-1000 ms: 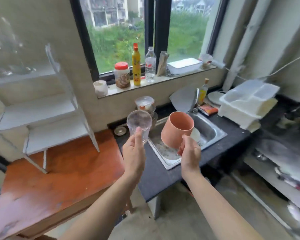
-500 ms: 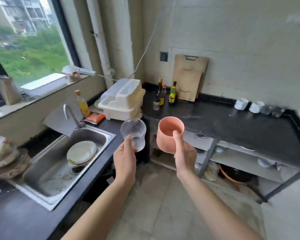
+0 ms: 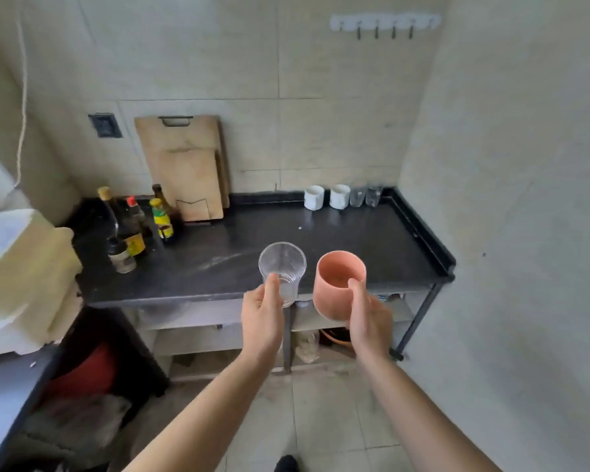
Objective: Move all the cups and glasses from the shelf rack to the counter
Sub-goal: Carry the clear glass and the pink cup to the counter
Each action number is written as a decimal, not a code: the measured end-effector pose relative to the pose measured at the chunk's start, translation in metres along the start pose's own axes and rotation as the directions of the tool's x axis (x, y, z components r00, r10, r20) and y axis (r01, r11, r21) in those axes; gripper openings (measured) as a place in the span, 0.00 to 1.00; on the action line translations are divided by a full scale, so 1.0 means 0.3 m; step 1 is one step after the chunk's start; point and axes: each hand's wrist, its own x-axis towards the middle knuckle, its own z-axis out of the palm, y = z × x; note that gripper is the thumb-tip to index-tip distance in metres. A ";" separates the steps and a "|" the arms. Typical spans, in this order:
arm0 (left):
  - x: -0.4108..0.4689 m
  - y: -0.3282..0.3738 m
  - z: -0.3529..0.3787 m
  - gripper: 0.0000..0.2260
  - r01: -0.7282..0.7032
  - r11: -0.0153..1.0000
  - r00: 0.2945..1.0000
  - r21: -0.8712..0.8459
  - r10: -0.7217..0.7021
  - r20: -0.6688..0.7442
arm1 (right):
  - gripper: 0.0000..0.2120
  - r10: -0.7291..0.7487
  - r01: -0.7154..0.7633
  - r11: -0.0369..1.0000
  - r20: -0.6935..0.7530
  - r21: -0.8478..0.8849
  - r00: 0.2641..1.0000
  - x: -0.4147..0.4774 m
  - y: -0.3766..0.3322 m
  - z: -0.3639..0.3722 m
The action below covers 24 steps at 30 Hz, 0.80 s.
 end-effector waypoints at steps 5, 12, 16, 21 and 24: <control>0.347 0.038 0.367 0.23 -0.010 0.999 0.980 0.038 0.002 0.197 | 0.24 0.025 -0.025 1.000 -0.158 -0.002 0.987 0.423 -0.127 0.018; 0.678 0.108 0.774 0.19 0.159 0.984 0.926 0.084 -0.178 0.333 | 0.25 0.036 -0.046 0.999 -0.306 -0.024 0.951 0.898 -0.224 -0.059; 0.826 0.070 0.984 0.18 0.273 0.954 0.890 0.123 -0.299 0.346 | 0.25 0.042 -0.044 0.999 -0.352 0.002 0.935 1.157 -0.219 -0.084; 1.033 -0.018 1.286 0.17 0.360 0.915 0.870 0.181 -0.399 0.290 | 0.28 0.145 -0.122 0.988 -0.322 0.090 0.936 1.564 -0.191 -0.064; 1.157 -0.067 1.460 0.16 0.425 0.878 0.855 0.222 -0.469 0.220 | 0.26 0.230 -0.208 0.972 -0.260 0.111 0.938 1.830 -0.173 -0.053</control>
